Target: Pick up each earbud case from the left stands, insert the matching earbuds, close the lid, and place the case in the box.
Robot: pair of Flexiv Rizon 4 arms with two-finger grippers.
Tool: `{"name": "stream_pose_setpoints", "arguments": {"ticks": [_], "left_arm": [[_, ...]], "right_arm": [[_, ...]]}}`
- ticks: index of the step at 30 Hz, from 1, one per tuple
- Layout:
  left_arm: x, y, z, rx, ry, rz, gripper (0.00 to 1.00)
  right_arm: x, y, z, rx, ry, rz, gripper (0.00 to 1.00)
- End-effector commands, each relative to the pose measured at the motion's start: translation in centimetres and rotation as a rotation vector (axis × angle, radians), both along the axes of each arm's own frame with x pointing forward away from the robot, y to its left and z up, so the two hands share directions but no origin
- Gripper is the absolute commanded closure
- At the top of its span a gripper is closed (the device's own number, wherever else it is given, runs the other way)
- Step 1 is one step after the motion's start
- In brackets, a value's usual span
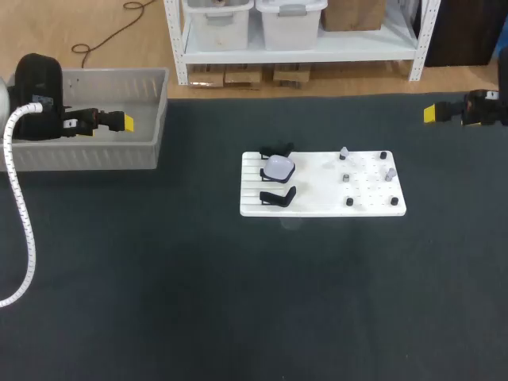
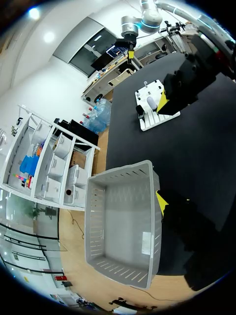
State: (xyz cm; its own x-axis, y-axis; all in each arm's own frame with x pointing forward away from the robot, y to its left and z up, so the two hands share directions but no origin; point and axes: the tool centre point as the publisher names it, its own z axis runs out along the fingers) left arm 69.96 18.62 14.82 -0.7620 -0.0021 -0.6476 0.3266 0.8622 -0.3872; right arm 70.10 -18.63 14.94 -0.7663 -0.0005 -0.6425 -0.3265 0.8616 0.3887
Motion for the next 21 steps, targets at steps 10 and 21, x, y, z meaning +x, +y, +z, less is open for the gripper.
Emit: {"name": "stream_pose_setpoints", "arguments": {"ticks": [10, 21], "left_arm": [[0.01, -0.11, 0.15, 0.006, 0.005, 0.003, 0.00], [0.19, -1.07, 0.66, -0.035, -0.028, -0.089, 0.00]], "right_arm": [[-0.03, 0.02, 0.03, -0.002, 0.000, -0.001, 0.00], [-0.03, 0.02, 0.03, -0.002, 0.000, -0.001, 0.00]]}}
